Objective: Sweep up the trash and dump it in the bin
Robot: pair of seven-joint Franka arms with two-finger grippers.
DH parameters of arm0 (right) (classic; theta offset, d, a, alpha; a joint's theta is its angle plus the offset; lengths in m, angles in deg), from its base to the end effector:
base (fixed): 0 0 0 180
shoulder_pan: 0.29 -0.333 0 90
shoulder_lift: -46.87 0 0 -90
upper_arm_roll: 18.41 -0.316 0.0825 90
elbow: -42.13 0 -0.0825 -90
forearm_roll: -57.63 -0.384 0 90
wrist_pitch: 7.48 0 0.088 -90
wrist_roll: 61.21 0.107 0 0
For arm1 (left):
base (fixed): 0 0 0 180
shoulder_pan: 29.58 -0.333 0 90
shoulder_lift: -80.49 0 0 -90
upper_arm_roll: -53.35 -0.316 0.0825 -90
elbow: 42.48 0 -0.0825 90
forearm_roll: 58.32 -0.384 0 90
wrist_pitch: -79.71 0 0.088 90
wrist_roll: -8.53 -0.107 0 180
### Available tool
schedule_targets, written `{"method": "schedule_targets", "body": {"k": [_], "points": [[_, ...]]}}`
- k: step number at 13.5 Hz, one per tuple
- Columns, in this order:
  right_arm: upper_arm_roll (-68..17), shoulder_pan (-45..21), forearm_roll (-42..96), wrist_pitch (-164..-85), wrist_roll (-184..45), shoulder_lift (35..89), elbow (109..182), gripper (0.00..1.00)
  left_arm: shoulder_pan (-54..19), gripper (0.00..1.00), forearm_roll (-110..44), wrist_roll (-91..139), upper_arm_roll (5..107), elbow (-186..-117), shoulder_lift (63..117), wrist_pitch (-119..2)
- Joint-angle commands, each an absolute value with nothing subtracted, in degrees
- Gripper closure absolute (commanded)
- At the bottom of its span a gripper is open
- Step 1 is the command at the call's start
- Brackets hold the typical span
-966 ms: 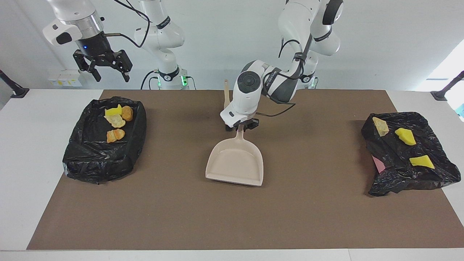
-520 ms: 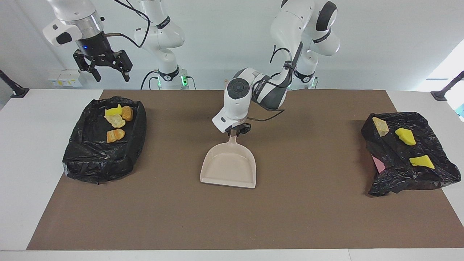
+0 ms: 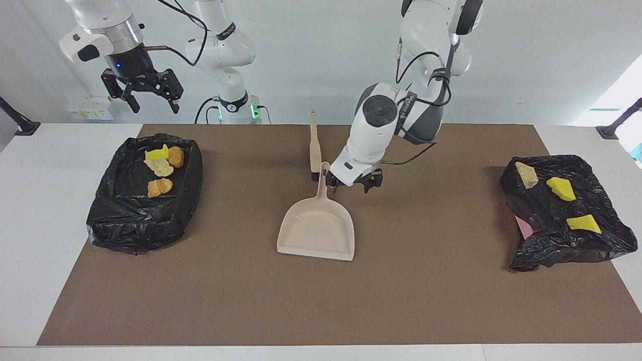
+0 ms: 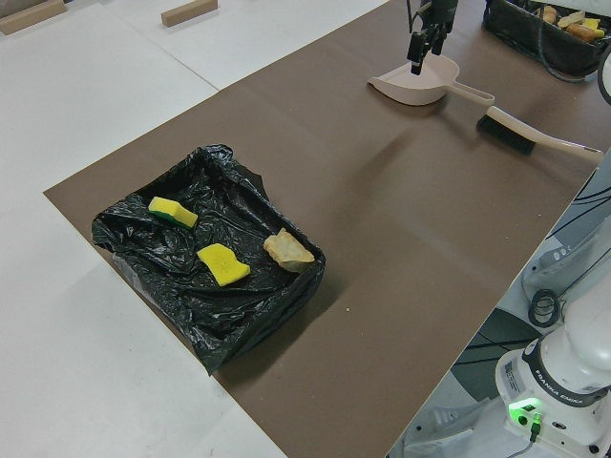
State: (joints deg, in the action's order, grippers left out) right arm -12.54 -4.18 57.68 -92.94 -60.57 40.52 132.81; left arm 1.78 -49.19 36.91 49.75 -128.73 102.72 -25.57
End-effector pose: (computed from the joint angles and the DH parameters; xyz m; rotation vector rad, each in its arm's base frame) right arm 0.5109 -0.0213 0.6707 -3.1304 0.0709 -0.0302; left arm 0.5829 -0.3275 0.4402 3.0483 0.0809 -0.1662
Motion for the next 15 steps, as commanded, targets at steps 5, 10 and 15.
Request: {"method": "schedule_targets", "body": {"k": [5, 10, 15], "points": [[-12.7, -4.07, 58.24, -93.44, -61.3, 39.75, 133.53, 0.0, -10.66, 0.0, -48.83, 27.9, 50.19, -129.85, 97.63, -24.44], [-12.7, -4.07, 58.24, -93.44, -61.3, 39.75, 133.53, 0.0, -17.7, 0.0, -48.83, 16.2, 50.19, -129.85, 95.35, -22.6], [-12.7, -4.07, 58.24, -93.44, -61.3, 39.75, 133.54, 0.0, -22.11, 0.0, -53.71, 4.32, 49.4, -130.28, 92.63, -19.09]]}}
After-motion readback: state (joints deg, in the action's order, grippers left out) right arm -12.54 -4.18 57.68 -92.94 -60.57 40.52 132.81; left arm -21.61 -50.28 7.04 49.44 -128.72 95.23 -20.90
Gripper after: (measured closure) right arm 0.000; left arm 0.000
